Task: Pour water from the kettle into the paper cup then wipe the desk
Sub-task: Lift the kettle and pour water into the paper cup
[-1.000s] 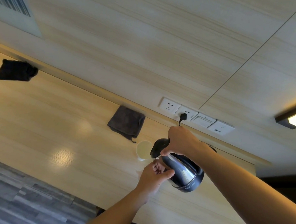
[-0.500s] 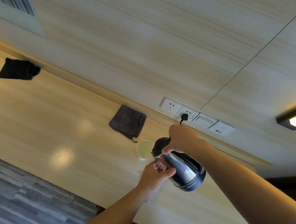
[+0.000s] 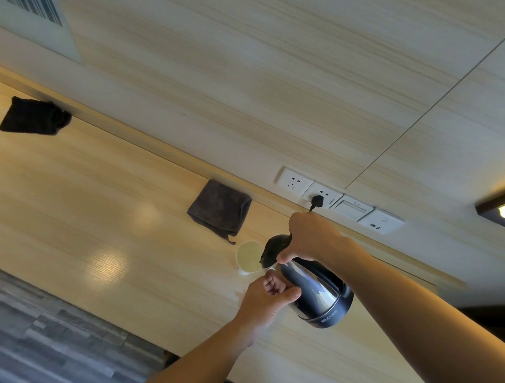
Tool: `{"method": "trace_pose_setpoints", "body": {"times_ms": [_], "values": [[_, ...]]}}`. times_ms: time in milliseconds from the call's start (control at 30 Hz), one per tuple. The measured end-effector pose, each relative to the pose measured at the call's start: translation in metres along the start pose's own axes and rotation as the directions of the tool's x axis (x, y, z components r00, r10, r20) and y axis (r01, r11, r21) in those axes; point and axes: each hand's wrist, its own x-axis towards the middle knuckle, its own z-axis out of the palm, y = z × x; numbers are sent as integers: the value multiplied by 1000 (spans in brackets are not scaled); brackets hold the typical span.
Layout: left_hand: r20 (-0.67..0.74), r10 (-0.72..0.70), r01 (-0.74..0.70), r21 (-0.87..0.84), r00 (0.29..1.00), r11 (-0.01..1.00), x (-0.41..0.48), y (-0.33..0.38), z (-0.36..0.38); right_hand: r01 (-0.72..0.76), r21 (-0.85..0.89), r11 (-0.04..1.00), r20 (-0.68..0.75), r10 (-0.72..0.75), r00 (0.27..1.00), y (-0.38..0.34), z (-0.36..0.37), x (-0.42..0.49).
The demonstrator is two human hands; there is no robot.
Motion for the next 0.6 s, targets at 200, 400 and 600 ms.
{"method": "trace_pose_setpoints", "body": {"times_ms": [200, 400, 600], "values": [[9, 1, -1, 5, 1000, 1000, 0, -1, 0, 3, -1, 1000, 6, -3, 1000, 0, 0, 1], [13, -12, 12, 7, 1000, 1000, -2, 0, -1, 10, -4, 1000, 4, -10, 1000, 0, 2, 3], [12, -13, 13, 26, 1000, 1000, -1, -4, -1, 7, 23, 1000, -4, -7, 1000, 5, 10, 3]]}}
